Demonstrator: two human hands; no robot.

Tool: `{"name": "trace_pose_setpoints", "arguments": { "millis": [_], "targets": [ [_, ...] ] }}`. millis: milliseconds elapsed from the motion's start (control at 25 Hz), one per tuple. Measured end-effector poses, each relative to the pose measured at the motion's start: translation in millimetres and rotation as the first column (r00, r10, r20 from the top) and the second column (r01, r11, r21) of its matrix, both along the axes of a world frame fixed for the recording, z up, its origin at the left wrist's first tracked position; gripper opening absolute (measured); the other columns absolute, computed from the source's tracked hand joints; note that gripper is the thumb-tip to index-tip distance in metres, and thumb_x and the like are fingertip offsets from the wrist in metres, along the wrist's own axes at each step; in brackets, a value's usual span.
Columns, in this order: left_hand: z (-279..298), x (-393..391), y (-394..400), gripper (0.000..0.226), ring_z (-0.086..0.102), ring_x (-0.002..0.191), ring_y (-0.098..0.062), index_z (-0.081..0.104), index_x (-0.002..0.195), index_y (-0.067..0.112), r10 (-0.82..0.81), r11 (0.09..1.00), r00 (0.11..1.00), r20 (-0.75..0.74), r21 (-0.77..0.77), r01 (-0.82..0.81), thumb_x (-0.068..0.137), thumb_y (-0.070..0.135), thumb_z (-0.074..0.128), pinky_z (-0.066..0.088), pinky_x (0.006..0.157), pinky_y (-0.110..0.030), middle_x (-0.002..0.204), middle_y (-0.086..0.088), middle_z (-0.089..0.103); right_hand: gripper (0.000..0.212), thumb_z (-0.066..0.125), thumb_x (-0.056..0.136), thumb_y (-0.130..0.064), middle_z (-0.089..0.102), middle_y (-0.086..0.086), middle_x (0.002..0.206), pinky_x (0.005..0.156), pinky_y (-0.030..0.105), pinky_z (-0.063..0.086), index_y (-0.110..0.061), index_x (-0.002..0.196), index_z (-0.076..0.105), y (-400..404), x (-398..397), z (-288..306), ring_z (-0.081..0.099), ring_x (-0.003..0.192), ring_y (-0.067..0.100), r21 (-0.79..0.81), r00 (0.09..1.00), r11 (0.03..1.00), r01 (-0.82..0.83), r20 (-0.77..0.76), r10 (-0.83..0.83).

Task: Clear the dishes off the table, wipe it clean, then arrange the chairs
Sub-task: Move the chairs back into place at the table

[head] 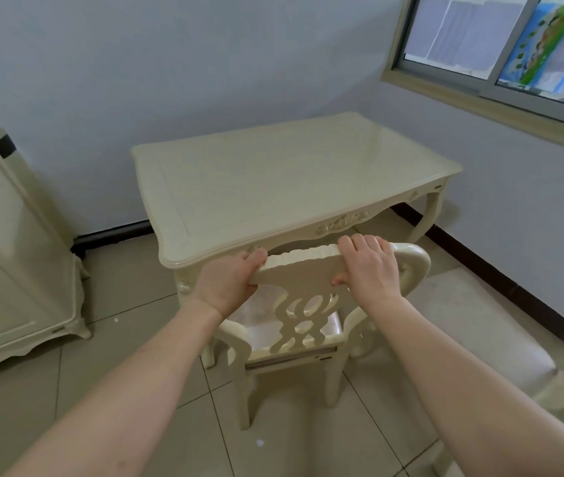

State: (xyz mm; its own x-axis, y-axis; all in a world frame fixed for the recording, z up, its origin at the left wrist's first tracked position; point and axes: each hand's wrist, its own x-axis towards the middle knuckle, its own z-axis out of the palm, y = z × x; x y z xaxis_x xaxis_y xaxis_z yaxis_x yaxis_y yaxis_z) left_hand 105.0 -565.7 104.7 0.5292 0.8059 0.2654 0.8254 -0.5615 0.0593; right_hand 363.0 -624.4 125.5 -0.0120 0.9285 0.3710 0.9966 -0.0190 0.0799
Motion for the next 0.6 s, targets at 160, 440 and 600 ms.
{"name": "trace_pose_setpoints", "arguments": {
  "millis": [160,440,600],
  "targets": [
    [1,30,23,0.041,0.062,0.075,-0.029,0.043,0.11,0.026,0.085,0.996,0.996,-0.014,-0.002,-0.085,0.078,0.035,0.067,0.04,0.052,-0.03,0.092,0.001,0.062,0.066,0.082,0.055,-0.05,0.06,0.003,0.095,0.095,0.039,0.04,-0.015,0.102,0.052,39,27,2,0.056,0.095,0.026,-0.023,0.999,1.0,-0.01,0.033,0.01],
    [8,74,34,0.027,0.055,0.065,-0.022,0.04,0.085,0.025,0.314,0.946,0.949,0.007,-0.087,-0.312,0.075,0.035,0.063,0.037,0.048,-0.03,0.071,0.006,0.053,0.064,0.077,0.068,-0.046,0.057,0.0,0.11,0.101,0.04,0.032,-0.019,0.119,0.051,76,78,13,0.051,0.108,0.025,-0.132,0.965,0.957,-0.257,-0.078,0.249],
    [15,82,28,0.013,0.057,0.071,-0.025,0.044,0.076,0.023,0.413,0.907,0.91,0.038,-0.108,-0.407,0.073,0.026,0.057,0.037,0.052,-0.03,0.073,0.003,0.059,0.064,0.071,0.077,-0.043,0.056,0.0,0.122,0.102,0.039,0.033,-0.021,0.13,0.044,87,124,21,0.048,0.117,0.023,-0.243,0.951,0.924,-0.295,-0.168,0.26]
  ]
}}
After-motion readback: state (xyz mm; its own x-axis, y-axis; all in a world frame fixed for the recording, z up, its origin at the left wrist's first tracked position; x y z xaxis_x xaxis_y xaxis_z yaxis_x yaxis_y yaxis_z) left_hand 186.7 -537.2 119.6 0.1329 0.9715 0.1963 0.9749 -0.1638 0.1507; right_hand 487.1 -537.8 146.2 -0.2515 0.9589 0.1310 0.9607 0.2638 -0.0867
